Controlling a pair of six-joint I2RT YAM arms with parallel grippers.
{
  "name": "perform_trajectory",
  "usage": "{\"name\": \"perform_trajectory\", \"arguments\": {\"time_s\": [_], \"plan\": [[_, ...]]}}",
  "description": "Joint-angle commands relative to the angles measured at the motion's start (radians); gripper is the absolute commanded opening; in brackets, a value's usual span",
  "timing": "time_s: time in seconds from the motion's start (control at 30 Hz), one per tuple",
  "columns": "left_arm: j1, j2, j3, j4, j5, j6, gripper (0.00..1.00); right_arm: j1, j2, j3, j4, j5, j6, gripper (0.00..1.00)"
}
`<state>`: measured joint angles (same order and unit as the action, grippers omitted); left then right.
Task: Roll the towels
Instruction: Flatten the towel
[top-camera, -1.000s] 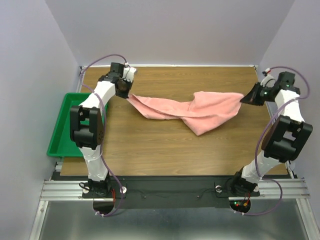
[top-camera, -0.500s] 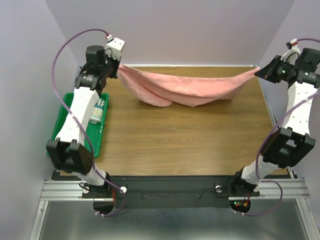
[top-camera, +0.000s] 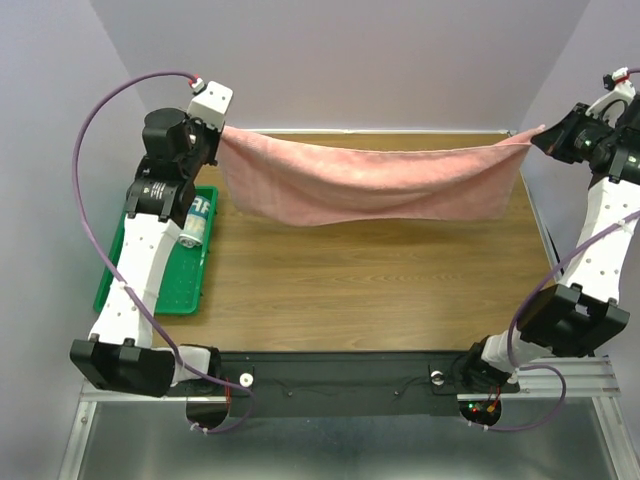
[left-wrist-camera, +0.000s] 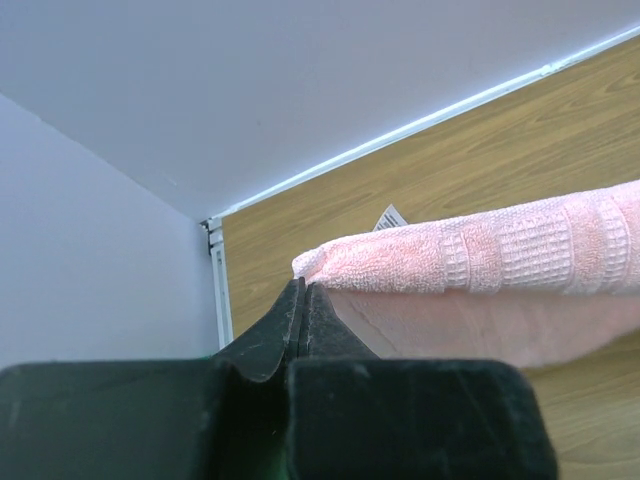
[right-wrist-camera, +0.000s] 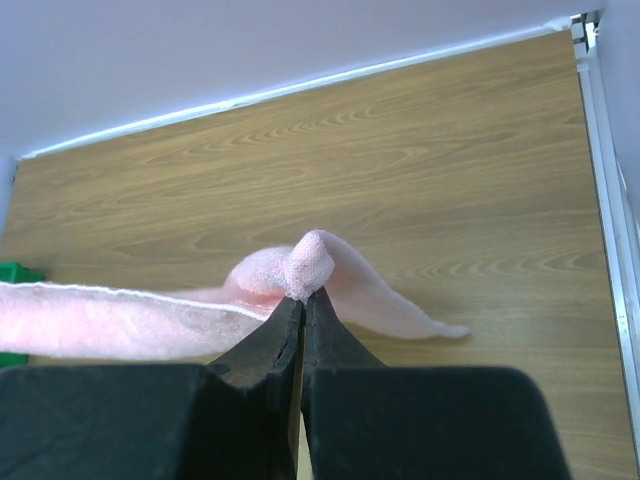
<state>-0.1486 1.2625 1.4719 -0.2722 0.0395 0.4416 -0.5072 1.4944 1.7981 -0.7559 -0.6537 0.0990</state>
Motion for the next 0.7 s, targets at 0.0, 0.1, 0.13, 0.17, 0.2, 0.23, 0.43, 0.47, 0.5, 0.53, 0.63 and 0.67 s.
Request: {"name": "perform_trajectory", "arguments": {"time_s": [0.0,0.1,0.13,0.17,0.2,0.23,0.43,0.47,0.5,0.53,0.63,0.67], "plan": [[0.006,0.064,0.031,0.080,-0.017,0.019,0.00,-0.008,0.073,0.029,0.062,0.000,0.007,0.01],[0.006,0.170,0.109,0.090,0.006,0.005,0.00,-0.005,0.162,0.059,0.098,-0.030,0.051,0.00],[0.006,0.201,0.110,0.091,0.011,-0.003,0.00,-0.005,0.191,0.076,0.108,-0.035,0.065,0.01],[0.006,0.234,0.166,0.093,0.016,-0.010,0.00,-0.004,0.216,0.120,0.113,-0.040,0.085,0.01],[0.006,0.268,0.198,0.091,0.026,-0.017,0.00,0.002,0.240,0.144,0.124,-0.038,0.096,0.01],[0.006,0.335,0.265,0.090,0.031,-0.021,0.00,0.007,0.294,0.171,0.127,-0.041,0.108,0.01],[0.009,0.553,0.560,0.071,0.040,-0.081,0.00,0.039,0.467,0.459,0.136,-0.047,0.214,0.01],[0.012,0.595,0.637,0.070,0.034,-0.084,0.00,0.041,0.492,0.480,0.144,-0.047,0.231,0.00],[0.014,0.613,0.674,0.070,0.031,-0.087,0.00,0.042,0.492,0.489,0.161,-0.043,0.232,0.01],[0.017,0.627,0.706,0.070,0.027,-0.093,0.00,0.044,0.491,0.504,0.179,-0.038,0.234,0.01],[0.037,0.644,0.789,0.077,0.028,-0.107,0.00,0.042,0.474,0.524,0.182,-0.064,0.232,0.01],[0.041,0.631,0.771,0.093,0.033,-0.107,0.00,0.042,0.462,0.524,0.185,-0.072,0.231,0.01]]}}
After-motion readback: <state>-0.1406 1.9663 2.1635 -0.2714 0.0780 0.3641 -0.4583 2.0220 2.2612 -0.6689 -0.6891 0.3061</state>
